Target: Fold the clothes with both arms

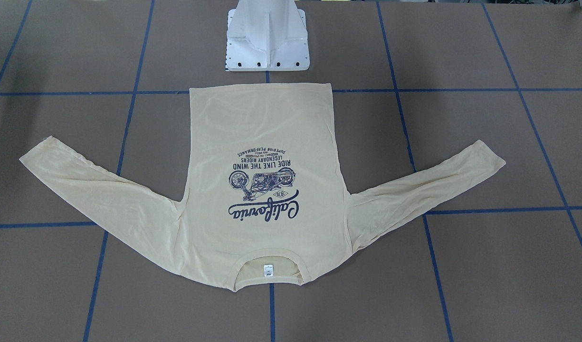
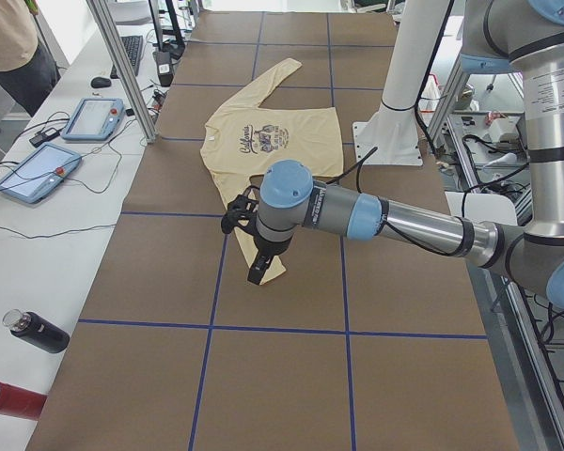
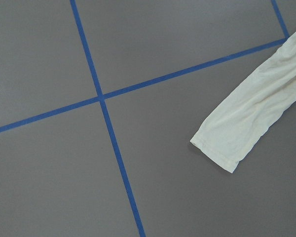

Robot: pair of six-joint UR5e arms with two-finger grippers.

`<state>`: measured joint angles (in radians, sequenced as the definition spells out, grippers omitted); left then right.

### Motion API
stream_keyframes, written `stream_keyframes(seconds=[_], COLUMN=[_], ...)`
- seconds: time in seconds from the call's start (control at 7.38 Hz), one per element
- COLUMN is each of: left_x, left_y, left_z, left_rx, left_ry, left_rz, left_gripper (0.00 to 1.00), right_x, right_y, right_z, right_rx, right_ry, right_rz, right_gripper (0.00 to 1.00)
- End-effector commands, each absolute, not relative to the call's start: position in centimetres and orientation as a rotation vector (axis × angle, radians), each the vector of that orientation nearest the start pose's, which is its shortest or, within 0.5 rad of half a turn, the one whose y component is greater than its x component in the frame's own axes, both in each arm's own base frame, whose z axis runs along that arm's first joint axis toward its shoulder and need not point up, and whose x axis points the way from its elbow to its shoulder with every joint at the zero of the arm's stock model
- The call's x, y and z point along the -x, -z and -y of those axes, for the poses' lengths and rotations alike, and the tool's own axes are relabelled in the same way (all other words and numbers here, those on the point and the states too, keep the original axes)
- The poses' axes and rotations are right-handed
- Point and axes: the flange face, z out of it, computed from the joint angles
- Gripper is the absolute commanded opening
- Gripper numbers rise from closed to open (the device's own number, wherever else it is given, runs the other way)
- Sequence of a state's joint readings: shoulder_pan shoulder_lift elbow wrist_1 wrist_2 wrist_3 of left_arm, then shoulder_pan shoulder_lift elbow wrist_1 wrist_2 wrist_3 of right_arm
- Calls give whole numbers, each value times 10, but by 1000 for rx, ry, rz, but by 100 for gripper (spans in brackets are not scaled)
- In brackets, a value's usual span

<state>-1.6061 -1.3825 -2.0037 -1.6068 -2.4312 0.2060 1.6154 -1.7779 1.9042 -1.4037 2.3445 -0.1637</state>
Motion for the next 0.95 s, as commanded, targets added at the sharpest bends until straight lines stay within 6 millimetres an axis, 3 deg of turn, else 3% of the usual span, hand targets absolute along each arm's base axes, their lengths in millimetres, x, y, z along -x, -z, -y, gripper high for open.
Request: stream_keyframes(seconds=[0.0,0.14,0.27,0.41,0.54,0.68,0.81], left_x=[75,75,75,75,75,75,75], left_y=[-484,-482,-480,-481,-478,-466,-465], left_z=[454,480,492,497,496,493,488], left_rx=[-542,-596,-631,-635,-625,-633,-686], left_ry=[-357,-385,-400,-401,-369,-329,-350], left_rz=[-787,-777,-777,-776,-789,-800,-792], left_gripper=[100,100,100,100,100,100,100], right_x=[-80,-77,-77,-76,-65,-39,0], right_y=[-551,-539,-545,-551,-539,-537,-530], right_z=[421,426,430,436,441,445,447], right_rx=[-464,-412,-432,-437,-451,-407,-374], right_ry=[228,77,71,75,103,98,38], right_rz=[759,844,850,851,861,880,887], right_gripper=[100,100,100,100,100,100,100])
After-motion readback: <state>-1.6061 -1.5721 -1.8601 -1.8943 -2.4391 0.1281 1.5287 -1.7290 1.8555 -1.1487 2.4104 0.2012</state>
